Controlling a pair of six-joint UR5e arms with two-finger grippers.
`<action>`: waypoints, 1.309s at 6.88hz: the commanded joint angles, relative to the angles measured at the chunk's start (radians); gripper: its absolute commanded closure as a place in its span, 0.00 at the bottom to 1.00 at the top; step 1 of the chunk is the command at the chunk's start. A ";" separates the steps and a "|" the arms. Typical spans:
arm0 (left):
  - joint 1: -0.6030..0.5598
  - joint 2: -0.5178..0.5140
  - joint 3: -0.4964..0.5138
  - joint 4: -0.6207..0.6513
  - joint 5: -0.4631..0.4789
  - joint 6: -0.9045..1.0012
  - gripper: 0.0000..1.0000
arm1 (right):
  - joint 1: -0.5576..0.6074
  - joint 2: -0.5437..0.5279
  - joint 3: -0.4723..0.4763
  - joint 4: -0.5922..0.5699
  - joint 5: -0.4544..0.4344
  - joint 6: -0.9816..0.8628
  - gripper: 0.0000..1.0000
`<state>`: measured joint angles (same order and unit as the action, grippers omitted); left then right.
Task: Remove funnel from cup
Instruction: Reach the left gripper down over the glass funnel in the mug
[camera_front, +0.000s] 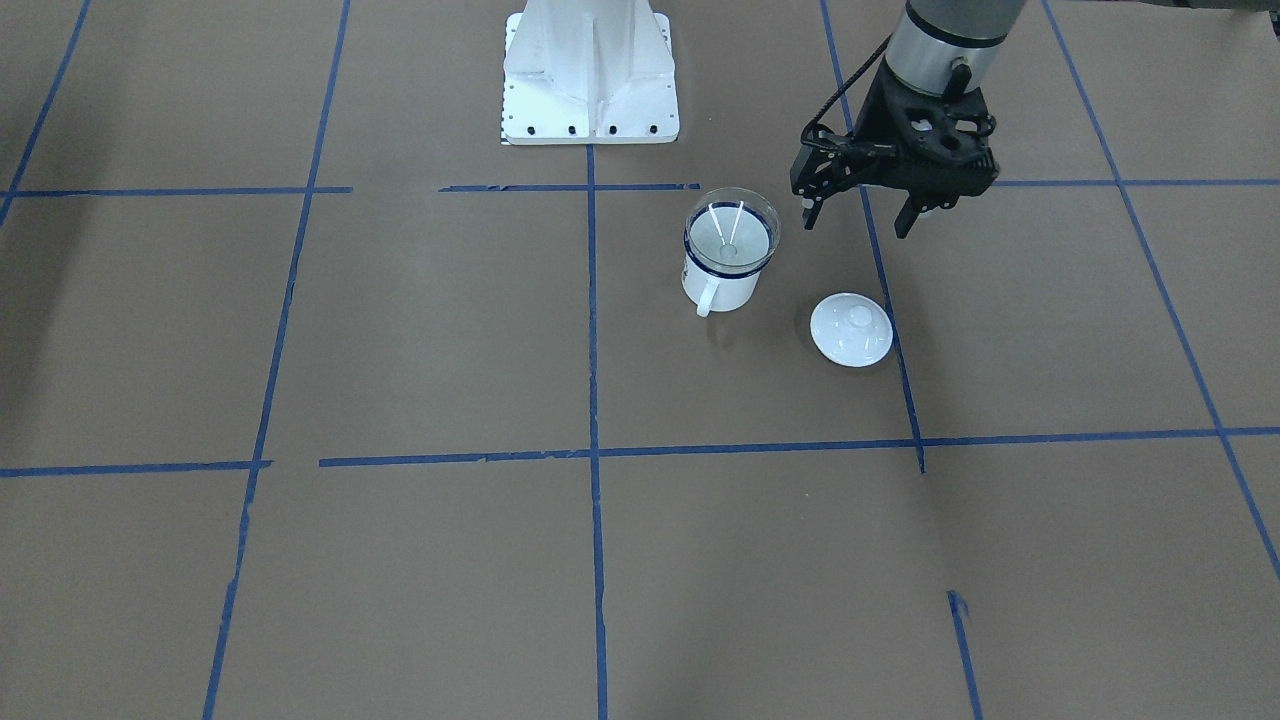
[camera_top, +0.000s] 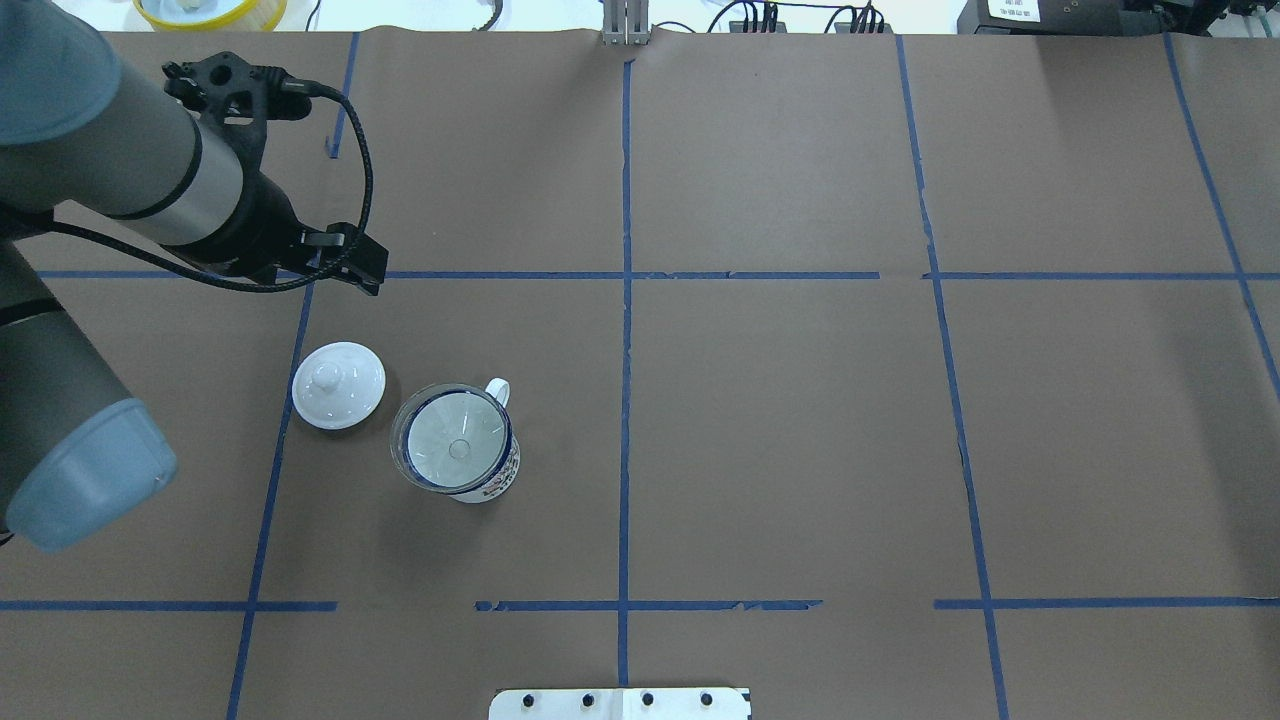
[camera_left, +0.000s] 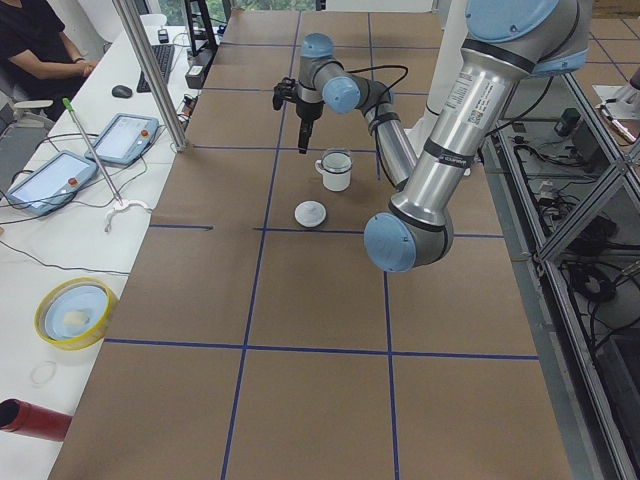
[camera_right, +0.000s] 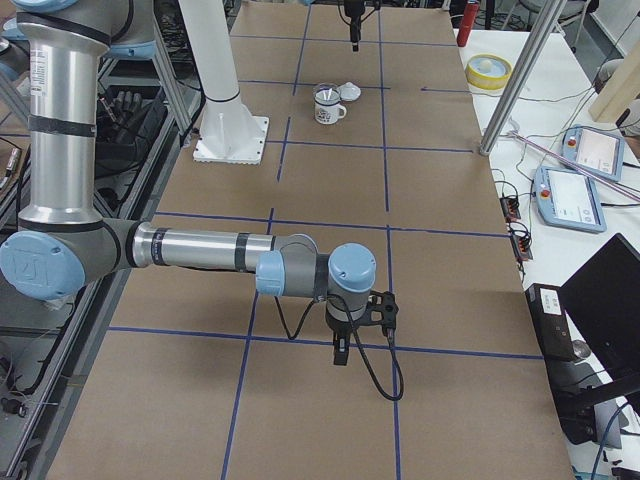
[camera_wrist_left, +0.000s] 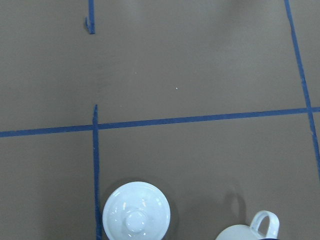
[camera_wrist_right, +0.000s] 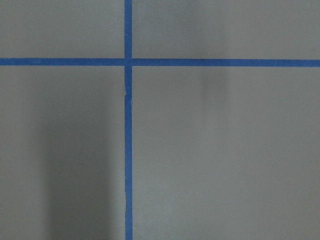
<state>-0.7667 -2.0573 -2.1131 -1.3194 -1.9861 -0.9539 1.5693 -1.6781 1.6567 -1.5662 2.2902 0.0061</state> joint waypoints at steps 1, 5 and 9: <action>0.145 -0.099 0.083 0.017 0.109 -0.191 0.00 | 0.000 0.000 -0.001 0.000 0.000 0.000 0.00; 0.259 -0.104 0.175 -0.042 0.113 -0.261 0.00 | 0.000 0.000 0.000 0.000 0.000 0.000 0.00; 0.293 -0.107 0.248 -0.130 0.112 -0.322 0.39 | 0.000 0.000 0.000 0.000 0.000 0.000 0.00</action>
<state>-0.4762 -2.1629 -1.8848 -1.4214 -1.8743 -1.2578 1.5693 -1.6782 1.6567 -1.5662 2.2902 0.0062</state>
